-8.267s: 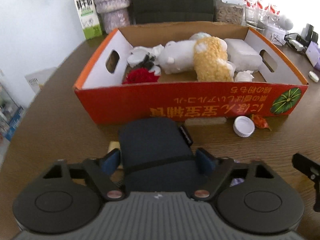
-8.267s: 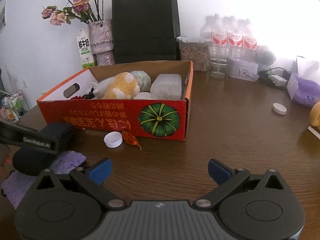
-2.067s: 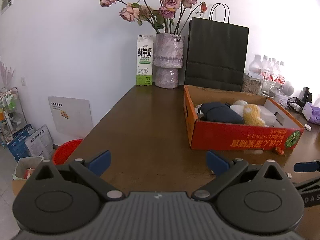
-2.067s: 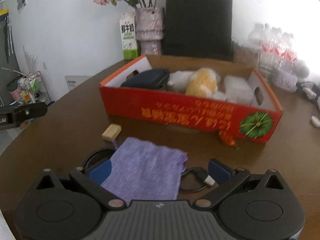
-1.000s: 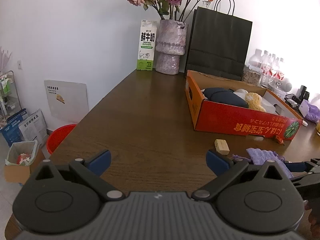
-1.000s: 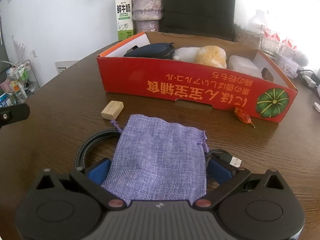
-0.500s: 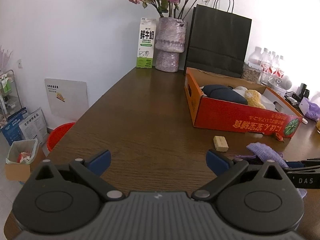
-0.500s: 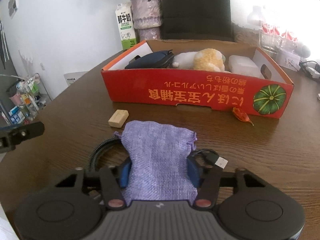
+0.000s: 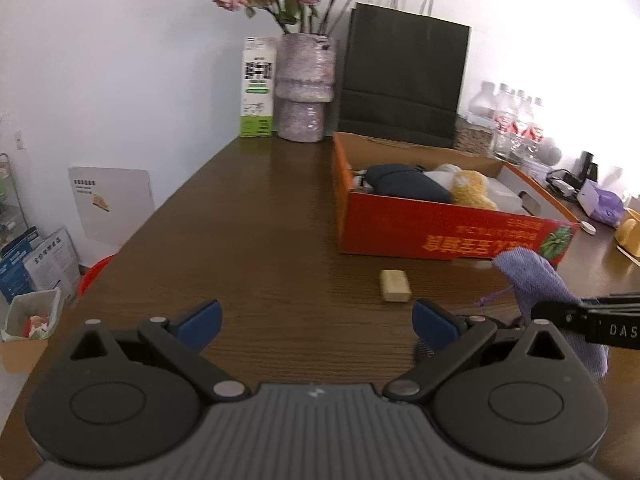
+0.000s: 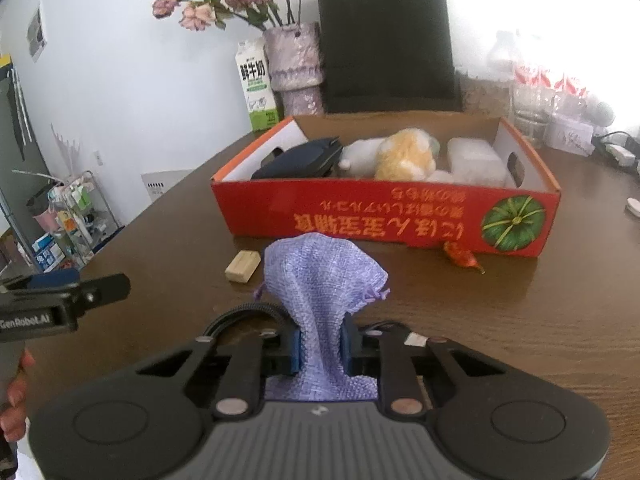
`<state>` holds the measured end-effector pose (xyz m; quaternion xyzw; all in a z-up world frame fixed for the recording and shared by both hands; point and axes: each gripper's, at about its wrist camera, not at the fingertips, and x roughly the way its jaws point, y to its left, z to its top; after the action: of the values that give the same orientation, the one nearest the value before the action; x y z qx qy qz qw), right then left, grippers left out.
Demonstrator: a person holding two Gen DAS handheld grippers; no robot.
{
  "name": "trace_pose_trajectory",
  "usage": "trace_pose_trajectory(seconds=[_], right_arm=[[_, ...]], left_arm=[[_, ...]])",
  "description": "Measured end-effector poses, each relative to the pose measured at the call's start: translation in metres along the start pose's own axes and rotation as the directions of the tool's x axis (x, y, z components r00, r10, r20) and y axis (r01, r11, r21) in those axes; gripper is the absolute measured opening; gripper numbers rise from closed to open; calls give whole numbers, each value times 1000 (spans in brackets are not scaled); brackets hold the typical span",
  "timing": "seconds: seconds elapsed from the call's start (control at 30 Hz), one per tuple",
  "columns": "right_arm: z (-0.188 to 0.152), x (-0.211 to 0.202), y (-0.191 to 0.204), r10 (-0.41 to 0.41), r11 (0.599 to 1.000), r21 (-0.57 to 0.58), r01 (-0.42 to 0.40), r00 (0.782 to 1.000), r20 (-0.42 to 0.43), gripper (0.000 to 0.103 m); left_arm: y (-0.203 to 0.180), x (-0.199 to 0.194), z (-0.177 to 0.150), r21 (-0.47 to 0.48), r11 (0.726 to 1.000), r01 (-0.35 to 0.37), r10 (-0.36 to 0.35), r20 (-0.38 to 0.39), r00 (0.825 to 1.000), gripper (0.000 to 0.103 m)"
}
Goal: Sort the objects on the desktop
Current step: 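Grasp the purple drawstring pouch with the right tool while the left tool grasps the braided cable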
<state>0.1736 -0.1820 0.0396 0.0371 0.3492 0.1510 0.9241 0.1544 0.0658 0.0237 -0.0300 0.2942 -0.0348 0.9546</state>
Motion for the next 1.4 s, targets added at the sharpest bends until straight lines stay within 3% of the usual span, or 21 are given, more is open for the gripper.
trace_pose_trajectory(seconds=[0.47, 0.67, 0.93, 1.4], right_arm=[[-2, -24, -53, -42, 999, 16, 41, 998, 37, 14], [-7, -26, -75, -49, 999, 21, 49, 998, 33, 14], [-10, -23, -93, -42, 999, 24, 41, 998, 37, 14], [-15, -12, -100, 0, 999, 40, -1, 1000, 24, 14]], left_arm=[[-72, 20, 3, 45, 991, 130, -124, -111, 986, 103], [-96, 34, -1, 47, 988, 147, -137, -165, 977, 103], [-111, 56, -12, 52, 995, 87, -72, -233, 970, 103], [-117, 67, -21, 103, 995, 5, 20, -241, 970, 103]])
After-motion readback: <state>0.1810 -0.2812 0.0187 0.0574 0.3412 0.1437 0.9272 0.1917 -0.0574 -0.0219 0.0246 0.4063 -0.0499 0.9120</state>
